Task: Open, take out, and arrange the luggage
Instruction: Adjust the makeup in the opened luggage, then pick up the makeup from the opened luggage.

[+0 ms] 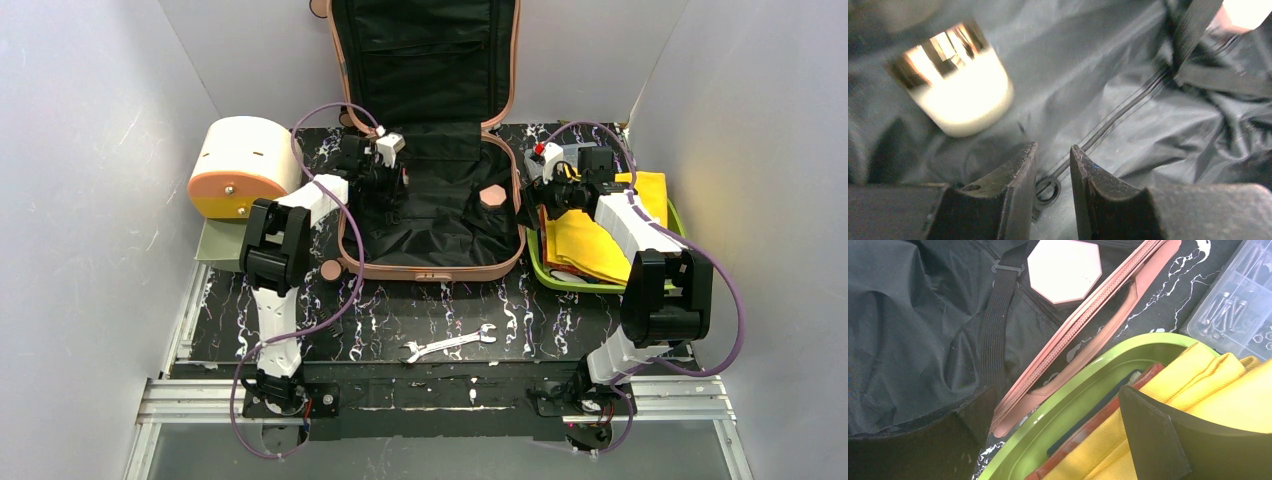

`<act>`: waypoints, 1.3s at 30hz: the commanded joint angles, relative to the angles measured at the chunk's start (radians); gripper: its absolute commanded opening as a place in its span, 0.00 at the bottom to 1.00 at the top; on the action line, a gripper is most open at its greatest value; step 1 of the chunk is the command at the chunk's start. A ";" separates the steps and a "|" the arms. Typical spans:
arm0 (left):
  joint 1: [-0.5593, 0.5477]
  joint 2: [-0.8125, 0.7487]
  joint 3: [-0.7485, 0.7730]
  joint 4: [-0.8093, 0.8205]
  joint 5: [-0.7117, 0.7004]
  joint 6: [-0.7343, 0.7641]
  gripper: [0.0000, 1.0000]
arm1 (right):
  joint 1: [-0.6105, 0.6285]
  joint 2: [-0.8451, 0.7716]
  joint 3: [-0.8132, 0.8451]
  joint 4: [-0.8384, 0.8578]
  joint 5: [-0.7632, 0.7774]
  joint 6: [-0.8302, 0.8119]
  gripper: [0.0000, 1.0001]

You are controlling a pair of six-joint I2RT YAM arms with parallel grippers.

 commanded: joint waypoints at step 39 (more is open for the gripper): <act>0.019 0.311 0.512 -0.280 -0.274 0.031 0.72 | -0.023 0.002 -0.006 -0.021 0.014 -0.011 1.00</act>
